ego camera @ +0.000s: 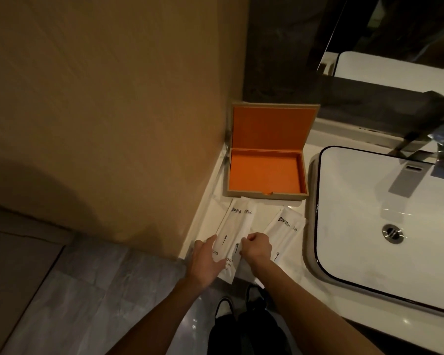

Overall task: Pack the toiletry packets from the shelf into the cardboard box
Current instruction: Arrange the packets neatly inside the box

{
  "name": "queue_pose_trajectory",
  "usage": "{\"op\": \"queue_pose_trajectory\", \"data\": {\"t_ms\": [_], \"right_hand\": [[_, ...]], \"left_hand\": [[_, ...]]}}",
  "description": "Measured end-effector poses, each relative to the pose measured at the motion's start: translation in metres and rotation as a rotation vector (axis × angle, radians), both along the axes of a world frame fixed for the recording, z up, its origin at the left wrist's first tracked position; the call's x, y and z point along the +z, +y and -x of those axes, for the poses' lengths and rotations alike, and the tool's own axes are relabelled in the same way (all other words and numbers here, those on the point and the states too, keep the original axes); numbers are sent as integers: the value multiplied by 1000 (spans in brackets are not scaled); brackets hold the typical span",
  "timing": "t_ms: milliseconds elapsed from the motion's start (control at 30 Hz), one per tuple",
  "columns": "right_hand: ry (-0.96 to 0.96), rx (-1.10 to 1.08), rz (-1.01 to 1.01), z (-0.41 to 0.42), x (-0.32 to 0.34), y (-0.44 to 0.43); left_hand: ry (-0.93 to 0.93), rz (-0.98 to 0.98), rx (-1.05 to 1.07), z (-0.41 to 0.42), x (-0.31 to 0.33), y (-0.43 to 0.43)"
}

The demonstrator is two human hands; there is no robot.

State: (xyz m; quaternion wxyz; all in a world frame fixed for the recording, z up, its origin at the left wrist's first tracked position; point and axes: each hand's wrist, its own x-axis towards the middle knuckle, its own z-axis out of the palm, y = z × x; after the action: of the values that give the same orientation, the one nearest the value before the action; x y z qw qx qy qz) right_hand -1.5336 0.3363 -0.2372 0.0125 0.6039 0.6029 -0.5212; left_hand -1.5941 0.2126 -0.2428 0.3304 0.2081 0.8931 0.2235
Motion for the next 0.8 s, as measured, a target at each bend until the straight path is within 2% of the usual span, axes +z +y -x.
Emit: {"op": "queue_pose_trajectory", "data": {"t_ms": [400,800], "right_hand": [[72,-226,-152,-10,32,9],[198,-440,-131,-9,66,49]], "left_hand": [[153,-105,-128,7,23,5],[224,-221,-171,28,65,76]]}}
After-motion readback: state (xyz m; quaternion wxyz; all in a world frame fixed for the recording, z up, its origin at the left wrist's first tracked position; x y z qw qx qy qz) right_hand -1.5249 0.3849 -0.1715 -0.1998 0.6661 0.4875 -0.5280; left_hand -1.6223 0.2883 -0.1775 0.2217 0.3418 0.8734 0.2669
